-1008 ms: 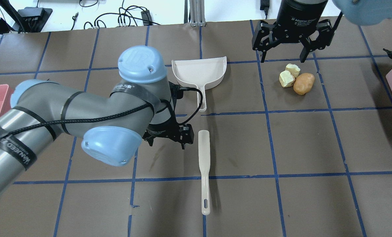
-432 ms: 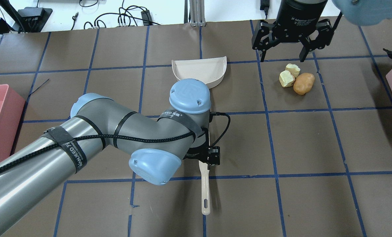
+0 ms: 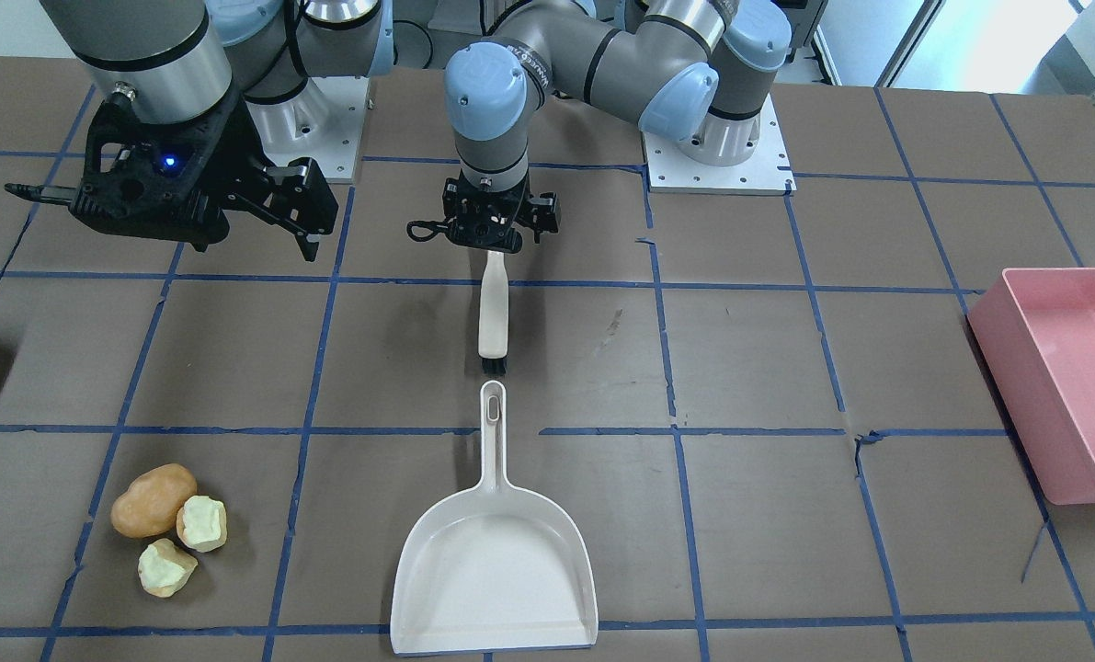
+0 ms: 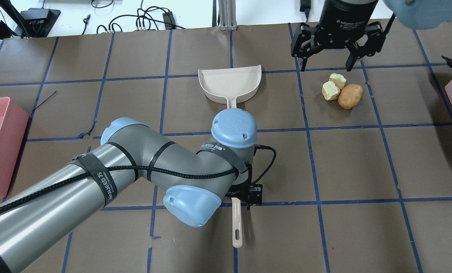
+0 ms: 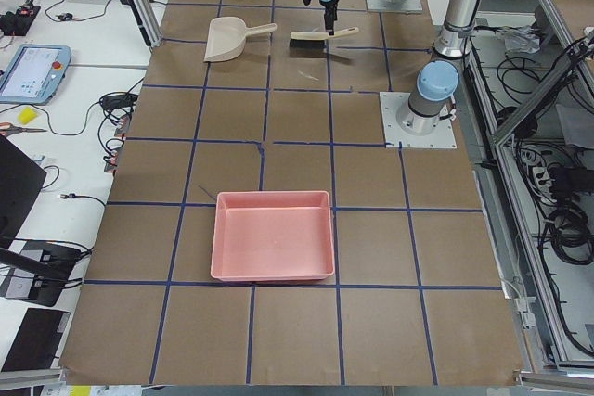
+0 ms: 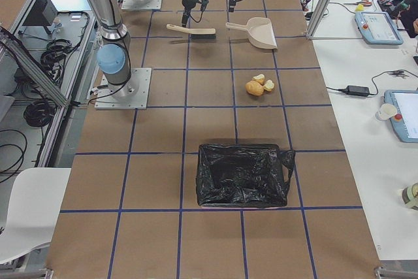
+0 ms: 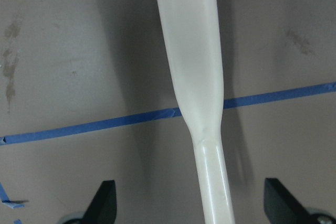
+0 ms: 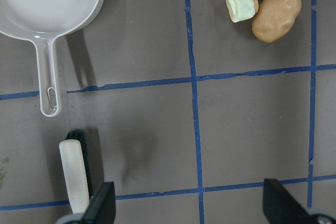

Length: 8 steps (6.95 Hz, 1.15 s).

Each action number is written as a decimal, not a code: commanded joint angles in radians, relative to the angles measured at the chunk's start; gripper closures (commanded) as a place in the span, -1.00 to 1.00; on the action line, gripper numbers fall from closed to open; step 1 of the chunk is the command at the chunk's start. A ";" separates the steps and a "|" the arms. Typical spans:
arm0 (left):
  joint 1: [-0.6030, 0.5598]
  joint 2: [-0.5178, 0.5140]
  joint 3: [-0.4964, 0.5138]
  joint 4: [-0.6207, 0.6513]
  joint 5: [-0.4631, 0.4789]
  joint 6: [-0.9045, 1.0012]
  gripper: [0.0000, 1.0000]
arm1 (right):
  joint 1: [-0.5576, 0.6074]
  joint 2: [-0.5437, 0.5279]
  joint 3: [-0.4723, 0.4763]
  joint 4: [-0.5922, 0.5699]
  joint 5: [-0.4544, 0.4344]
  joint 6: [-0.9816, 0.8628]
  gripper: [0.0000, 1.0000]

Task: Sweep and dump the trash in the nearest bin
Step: 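Close the left gripper on the white brush handle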

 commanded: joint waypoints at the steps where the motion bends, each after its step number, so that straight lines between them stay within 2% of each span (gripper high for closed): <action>1: -0.016 -0.006 -0.056 0.059 -0.001 -0.019 -0.97 | 0.001 0.000 0.000 -0.001 -0.001 -0.013 -1.00; 3: -0.035 -0.019 -0.058 0.065 -0.040 -0.065 -0.97 | 0.001 0.001 0.000 -0.001 0.000 -0.015 -1.00; 7: -0.052 -0.043 -0.058 0.094 -0.039 -0.077 -0.90 | -0.004 0.000 0.000 0.001 0.000 -0.020 -1.00; 8: -0.052 -0.041 -0.058 0.094 -0.038 -0.070 -0.58 | -0.001 0.000 0.000 -0.001 0.002 -0.020 -1.00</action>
